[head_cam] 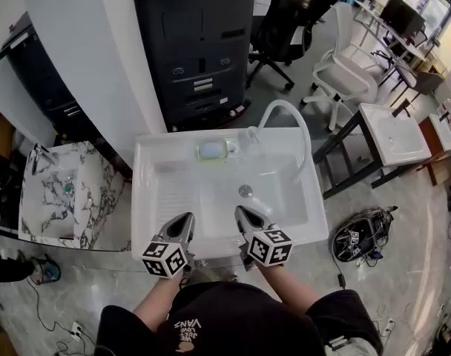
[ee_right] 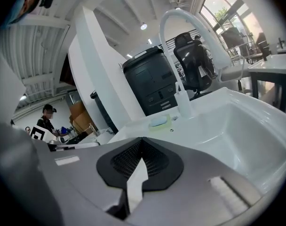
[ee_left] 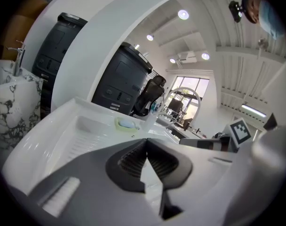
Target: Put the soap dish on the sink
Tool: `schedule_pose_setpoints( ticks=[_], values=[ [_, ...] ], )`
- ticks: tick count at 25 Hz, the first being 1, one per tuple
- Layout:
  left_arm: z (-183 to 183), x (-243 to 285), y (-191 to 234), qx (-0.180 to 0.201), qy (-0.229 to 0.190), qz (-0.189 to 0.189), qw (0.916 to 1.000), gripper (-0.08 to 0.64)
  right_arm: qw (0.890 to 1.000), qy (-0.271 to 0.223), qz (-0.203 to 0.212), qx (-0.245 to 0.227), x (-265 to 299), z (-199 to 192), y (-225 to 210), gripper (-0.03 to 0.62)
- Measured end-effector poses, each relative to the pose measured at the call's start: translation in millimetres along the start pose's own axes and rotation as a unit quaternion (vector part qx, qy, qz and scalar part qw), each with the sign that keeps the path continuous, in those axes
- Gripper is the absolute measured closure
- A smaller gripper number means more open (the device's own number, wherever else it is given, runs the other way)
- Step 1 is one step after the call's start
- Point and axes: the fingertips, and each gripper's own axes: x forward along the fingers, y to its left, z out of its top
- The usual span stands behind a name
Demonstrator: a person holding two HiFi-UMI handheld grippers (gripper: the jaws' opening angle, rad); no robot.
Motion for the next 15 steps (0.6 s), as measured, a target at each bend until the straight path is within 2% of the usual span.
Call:
schedule_pose_setpoints(
  ticks=[6,15],
  values=[
    [-13,-30,-20,0.024,-0.016,0.029,0.9992,0.508,1.0,-0.005,0.007,-0.023,-36,-5,5,0.589],
    [-40,-69,-43,0.015,-0.027,0.055,0.998,0.508,1.0,-0.013,0.005,-0.016,-88,-19,-2,0.59]
  ],
)
